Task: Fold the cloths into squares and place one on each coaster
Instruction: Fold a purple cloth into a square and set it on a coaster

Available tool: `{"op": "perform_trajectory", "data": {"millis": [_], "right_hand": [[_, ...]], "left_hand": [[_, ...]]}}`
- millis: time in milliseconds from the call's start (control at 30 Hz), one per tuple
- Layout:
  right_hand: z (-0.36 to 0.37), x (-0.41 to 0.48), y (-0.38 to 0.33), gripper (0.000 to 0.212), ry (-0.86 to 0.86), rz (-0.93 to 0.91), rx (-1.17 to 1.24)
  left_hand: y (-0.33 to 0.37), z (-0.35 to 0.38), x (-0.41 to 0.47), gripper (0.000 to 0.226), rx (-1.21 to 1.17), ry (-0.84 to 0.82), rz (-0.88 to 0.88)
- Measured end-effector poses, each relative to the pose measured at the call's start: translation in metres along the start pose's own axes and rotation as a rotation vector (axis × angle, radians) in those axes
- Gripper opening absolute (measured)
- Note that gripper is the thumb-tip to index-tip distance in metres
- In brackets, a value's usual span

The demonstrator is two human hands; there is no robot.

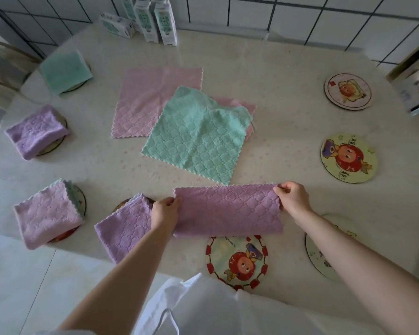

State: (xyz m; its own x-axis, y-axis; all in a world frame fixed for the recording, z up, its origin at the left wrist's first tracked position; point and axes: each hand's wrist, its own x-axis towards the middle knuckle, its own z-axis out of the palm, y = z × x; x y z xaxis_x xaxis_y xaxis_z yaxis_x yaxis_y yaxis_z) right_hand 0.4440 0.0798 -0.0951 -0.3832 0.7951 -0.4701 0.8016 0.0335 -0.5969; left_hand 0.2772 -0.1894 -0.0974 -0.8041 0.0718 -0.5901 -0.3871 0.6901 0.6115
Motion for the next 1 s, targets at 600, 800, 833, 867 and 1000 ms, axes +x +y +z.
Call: {"op": "perform_trajectory", "data": {"millis": [600, 800, 833, 867, 1000], "right_hand": [[-0.009, -0.055, 0.000, 0.034, 0.061, -0.869, -0.578], [0.022, -0.100, 0.027, 0.067, -0.165, -1.016, -0.658], [0.024, -0.103, 0.032, 0.068, -0.184, -1.020, -0.680], [0.024, -0.105, 0.037, 0.067, -0.194, -1.030, -0.704], [0.014, -0.103, 0.062, 0.074, -0.205, -1.000, -0.807]], "left_hand": [[0.008, 0.015, -0.043, 0.031, 0.390, 0.213, 0.527], [-0.032, 0.055, -0.091, 0.052, 0.675, -0.249, 1.006], [-0.038, 0.057, -0.096, 0.057, 0.708, -0.275, 0.989], [-0.044, 0.058, -0.098, 0.060, 0.738, -0.281, 0.966], [-0.064, 0.047, -0.096, 0.066, 0.815, -0.229, 0.966]]}}
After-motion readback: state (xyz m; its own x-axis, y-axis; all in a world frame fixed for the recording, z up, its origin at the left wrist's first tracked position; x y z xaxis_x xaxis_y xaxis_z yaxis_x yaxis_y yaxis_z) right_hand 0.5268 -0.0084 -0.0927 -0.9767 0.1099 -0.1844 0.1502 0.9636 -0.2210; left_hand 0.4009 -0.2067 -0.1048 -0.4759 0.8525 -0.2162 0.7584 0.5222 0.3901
